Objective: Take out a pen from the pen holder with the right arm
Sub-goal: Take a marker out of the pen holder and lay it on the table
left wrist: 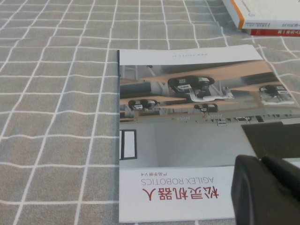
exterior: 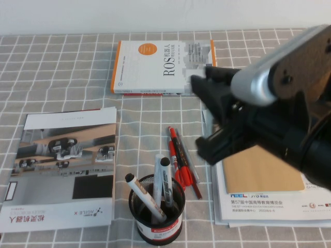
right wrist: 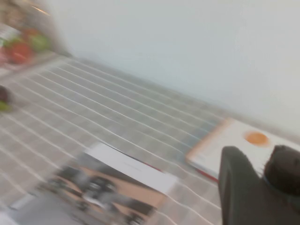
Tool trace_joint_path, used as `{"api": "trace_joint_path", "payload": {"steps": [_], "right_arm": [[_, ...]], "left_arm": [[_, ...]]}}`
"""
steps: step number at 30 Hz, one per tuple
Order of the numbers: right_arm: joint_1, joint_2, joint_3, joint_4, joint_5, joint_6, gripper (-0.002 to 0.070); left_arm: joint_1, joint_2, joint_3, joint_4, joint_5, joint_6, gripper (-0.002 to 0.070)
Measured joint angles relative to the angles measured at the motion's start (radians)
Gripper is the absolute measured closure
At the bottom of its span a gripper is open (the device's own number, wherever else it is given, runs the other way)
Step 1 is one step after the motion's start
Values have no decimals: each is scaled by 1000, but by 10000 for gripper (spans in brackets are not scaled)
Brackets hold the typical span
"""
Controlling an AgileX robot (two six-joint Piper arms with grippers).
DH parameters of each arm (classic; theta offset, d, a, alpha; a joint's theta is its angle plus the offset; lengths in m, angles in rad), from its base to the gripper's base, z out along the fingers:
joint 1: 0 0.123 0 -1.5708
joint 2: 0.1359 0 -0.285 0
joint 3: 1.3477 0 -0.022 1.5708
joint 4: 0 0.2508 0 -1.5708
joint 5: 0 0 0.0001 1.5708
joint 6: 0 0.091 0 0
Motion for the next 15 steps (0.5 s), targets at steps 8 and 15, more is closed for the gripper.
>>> {"api": "trace_joint_path", "payload": {"steps": [8, 15], "right_arm": [[-193, 0, -1, 52, 218, 10, 591], [-473, 78, -47, -274, 626, 479, 591]], "left_arm": [[0, 0, 0, 0, 0, 0, 678], [0, 0, 0, 0, 0, 0, 678]]}}
